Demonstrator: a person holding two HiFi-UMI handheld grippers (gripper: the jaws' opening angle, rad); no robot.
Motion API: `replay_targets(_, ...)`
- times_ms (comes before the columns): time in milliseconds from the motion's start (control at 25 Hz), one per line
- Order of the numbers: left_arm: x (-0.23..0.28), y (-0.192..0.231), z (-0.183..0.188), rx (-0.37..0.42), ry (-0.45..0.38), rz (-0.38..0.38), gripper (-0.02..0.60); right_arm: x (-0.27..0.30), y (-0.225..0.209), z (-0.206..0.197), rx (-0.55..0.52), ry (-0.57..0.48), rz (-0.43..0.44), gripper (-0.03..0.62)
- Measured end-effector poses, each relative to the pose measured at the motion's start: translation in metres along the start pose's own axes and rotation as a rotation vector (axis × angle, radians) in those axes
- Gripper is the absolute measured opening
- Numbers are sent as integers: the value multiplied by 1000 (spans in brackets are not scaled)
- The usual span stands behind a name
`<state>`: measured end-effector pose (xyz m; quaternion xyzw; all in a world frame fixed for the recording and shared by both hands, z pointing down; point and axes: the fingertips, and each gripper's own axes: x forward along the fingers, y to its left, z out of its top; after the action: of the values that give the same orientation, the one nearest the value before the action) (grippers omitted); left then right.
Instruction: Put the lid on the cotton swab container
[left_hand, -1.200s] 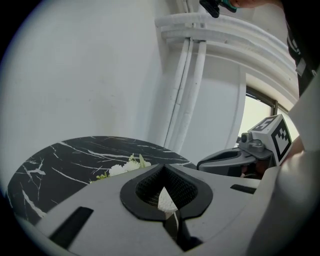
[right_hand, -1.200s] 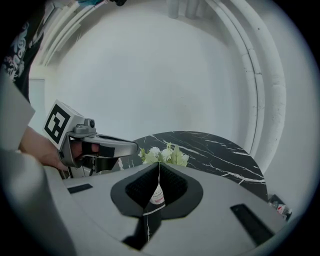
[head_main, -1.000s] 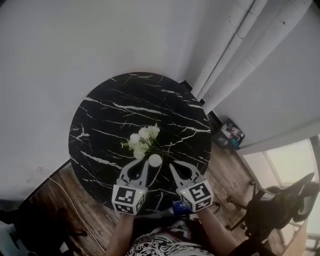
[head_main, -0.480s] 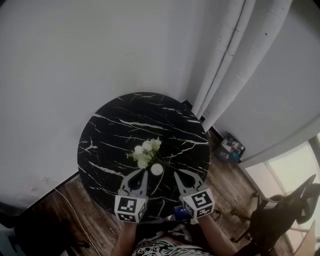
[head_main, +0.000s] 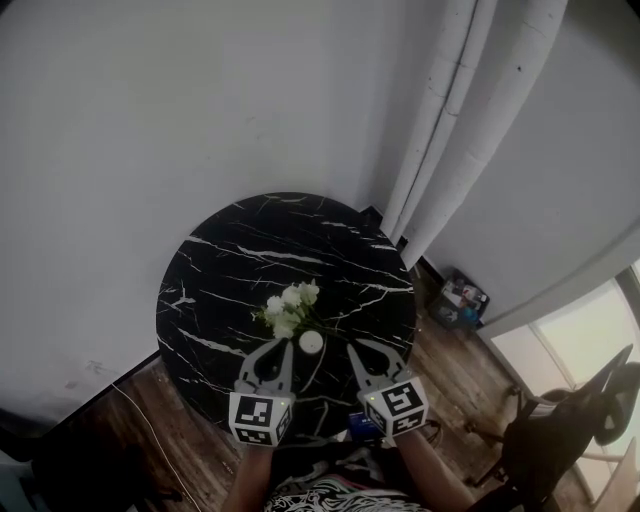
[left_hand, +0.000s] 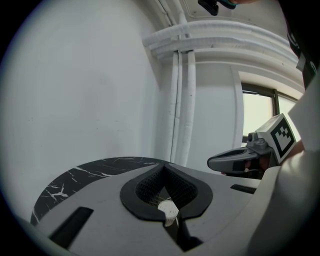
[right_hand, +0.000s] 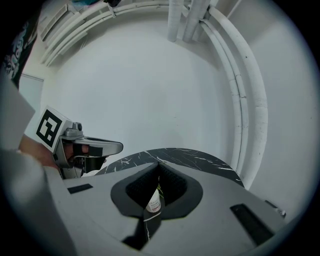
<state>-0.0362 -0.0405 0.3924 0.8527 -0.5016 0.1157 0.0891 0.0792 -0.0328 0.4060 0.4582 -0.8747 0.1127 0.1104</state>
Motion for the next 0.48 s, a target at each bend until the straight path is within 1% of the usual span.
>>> replay_targets(480, 4, 7, -6, -9, 21, 21, 14, 7, -4, -4, -1, 13, 8, 17)
